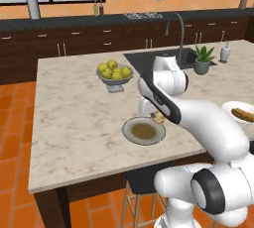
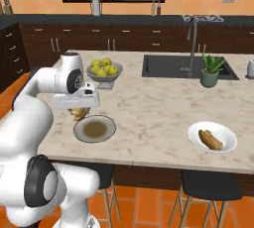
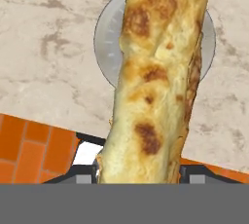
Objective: Place one bun and one sausage from the bowl on each plate.
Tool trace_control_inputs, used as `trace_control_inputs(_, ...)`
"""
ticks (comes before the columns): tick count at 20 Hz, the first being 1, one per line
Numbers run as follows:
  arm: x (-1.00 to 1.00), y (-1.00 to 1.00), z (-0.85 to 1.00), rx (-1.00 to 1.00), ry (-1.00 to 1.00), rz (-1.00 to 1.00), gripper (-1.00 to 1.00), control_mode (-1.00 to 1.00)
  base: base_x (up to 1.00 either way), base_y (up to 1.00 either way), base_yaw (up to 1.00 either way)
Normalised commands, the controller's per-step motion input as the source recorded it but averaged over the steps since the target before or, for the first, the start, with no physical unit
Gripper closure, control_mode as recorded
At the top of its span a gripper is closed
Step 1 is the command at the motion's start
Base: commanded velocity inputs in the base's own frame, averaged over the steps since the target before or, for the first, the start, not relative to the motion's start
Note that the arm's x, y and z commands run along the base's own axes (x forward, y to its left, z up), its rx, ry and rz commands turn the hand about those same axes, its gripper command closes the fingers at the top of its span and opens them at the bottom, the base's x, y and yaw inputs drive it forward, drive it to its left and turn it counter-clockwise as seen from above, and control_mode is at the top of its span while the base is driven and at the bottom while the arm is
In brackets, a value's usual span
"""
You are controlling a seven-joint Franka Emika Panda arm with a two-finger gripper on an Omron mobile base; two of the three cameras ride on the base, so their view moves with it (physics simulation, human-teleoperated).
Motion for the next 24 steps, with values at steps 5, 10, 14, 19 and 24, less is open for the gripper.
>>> trace_control_inputs(5, 0.96, 0.39, -0.82, 0.00, 0.00, 0.00, 1.00, -1.00, 0.00, 0.00, 0.00)
trace_control_inputs(10, 0.66, 0.07, -0.24, 0.00, 0.12, 0.00, 1.00, -1.00, 0.00, 0.00, 0.00)
trace_control_inputs(14, 0.03, 0.00, -0.19, 0.00, 0.11, 0.00, 1.00, -1.00, 0.00, 0.00, 0.00)
trace_control_inputs(19, 0.10, 0.00, -0.74, 0.00, 0.01, 0.00, 1.00, -1.00, 0.00, 0.00, 0.00)
trace_control_inputs(24, 0.01, 0.00, -0.45, 0.00, -0.04, 0.00, 1.00, -1.00, 0.00, 0.00, 0.00)
